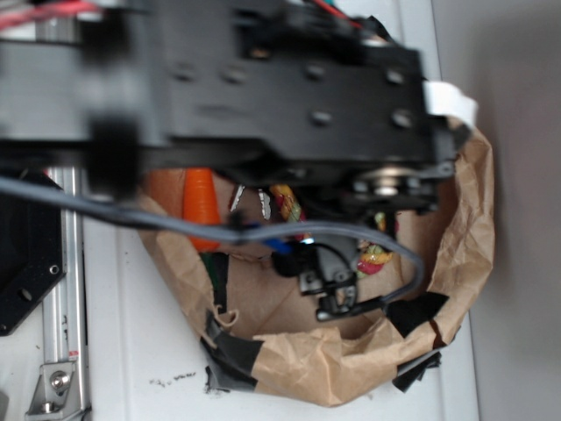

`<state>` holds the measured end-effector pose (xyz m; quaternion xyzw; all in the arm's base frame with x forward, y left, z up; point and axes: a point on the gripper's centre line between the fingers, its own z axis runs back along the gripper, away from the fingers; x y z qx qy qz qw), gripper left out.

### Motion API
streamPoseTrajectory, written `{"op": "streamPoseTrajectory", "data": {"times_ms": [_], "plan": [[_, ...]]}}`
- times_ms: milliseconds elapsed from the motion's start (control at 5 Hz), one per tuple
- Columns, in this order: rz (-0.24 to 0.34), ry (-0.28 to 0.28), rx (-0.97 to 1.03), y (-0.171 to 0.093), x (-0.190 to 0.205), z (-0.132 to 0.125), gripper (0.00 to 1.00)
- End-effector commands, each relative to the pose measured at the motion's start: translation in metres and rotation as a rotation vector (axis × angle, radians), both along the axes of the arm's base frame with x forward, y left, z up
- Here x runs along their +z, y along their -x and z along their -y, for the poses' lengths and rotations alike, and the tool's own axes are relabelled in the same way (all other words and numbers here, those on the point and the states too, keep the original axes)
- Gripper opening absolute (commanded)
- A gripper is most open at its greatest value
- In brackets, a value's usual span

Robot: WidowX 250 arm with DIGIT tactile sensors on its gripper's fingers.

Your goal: Grab the multicolored rope.

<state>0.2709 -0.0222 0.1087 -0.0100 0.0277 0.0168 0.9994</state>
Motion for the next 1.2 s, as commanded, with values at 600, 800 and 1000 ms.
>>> {"op": "streamPoseTrajectory", "data": {"times_ms": [600,800,1000], "plan": [[-0.178,-0.066,-0.29,-0.008,-0.085,0.062,0.14],[-0.121,-0.002,-0.268,-0.006,-0.071,0.052,0.0],[-0.044,0.025,-0.231,-0.006,-0.056,0.038,0.0]]}}
